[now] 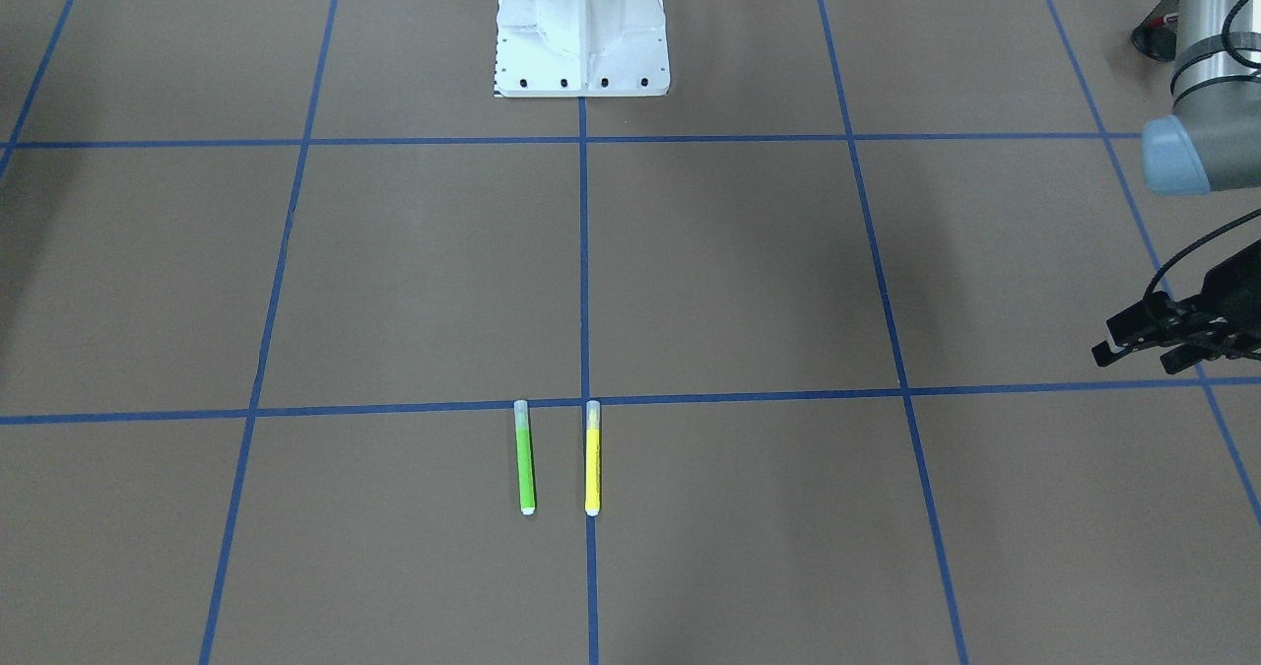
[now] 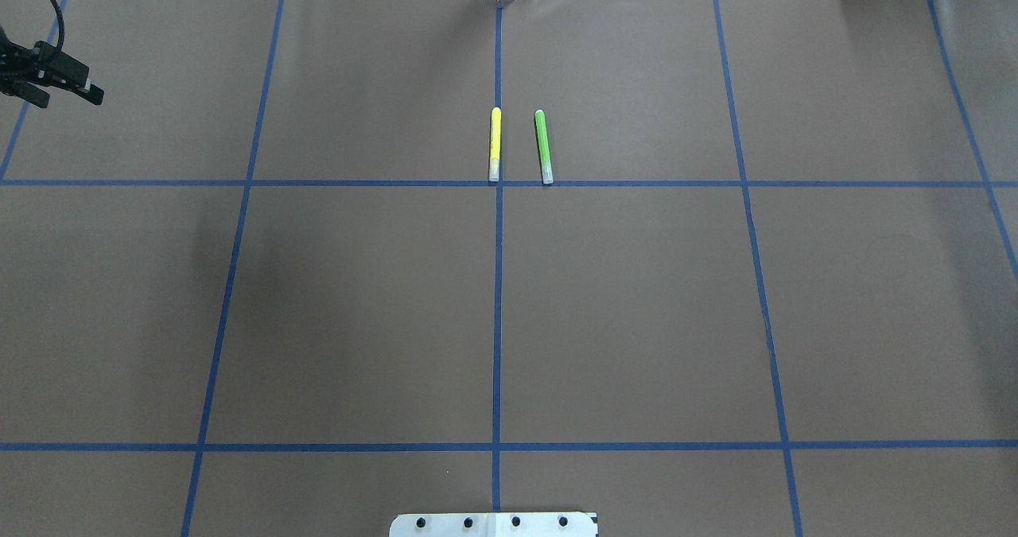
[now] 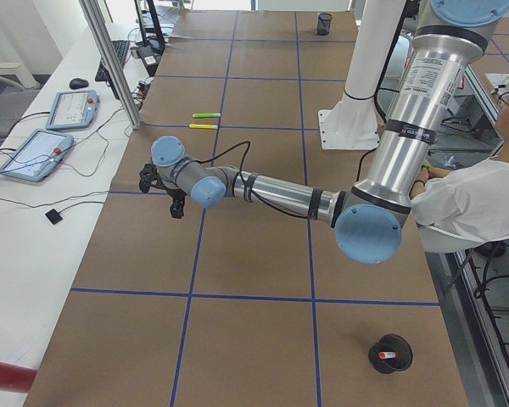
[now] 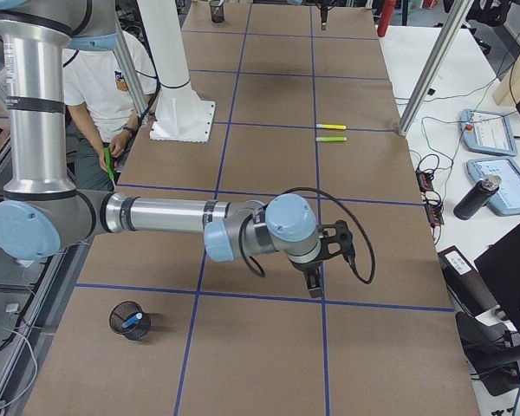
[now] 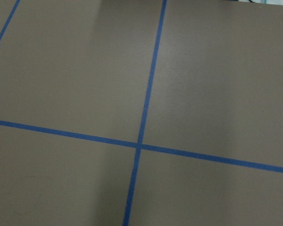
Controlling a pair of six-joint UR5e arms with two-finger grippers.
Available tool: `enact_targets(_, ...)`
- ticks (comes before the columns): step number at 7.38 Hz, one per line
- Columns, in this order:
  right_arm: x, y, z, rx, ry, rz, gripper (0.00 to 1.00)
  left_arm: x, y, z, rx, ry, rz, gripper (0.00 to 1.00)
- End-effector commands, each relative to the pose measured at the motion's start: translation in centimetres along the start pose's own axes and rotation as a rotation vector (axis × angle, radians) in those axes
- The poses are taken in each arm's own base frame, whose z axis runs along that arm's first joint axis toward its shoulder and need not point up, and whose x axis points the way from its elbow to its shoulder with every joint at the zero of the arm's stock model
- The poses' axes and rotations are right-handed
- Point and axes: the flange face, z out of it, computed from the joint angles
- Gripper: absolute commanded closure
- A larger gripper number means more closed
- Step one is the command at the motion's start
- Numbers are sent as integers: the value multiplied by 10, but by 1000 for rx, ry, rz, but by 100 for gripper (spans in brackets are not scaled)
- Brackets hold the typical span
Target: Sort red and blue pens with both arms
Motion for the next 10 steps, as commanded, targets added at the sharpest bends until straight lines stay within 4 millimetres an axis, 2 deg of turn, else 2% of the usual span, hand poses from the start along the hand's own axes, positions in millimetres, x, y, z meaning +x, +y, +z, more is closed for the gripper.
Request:
enact_targets(1, -66, -65, 42, -156, 12, -36, 0, -34, -3, -4, -30, -102, 75, 5)
enact_targets(2, -76, -76, 49, -179, 24, -44, 0, -65, -4, -22, -74, -147, 84, 4)
enact_targets(4, -62, -67, 66, -218, 26, -16, 0, -91, -3, -40, -111, -163, 90, 1)
enact_targets(6, -58, -62, 70, -226, 23, -9, 0, -118, -2, -60, -107, -168, 22, 1)
enact_targets(7, -58, -61, 70, -228, 23, -7, 0, -124, 0, -70, -124, -156, 8, 1)
enact_targets(8, -57, -59, 70, -229, 23, -6, 0, -131, 6, -67, -137, -149, 25, 1)
enact_targets(9, -53, -54, 72, -234, 25, -16, 0, -135, 20, -69, -134, -151, 22, 1)
enact_targets(10, -54, -54, 72, -233, 26, -19, 0, -136, 22, -69, -132, -160, 26, 1)
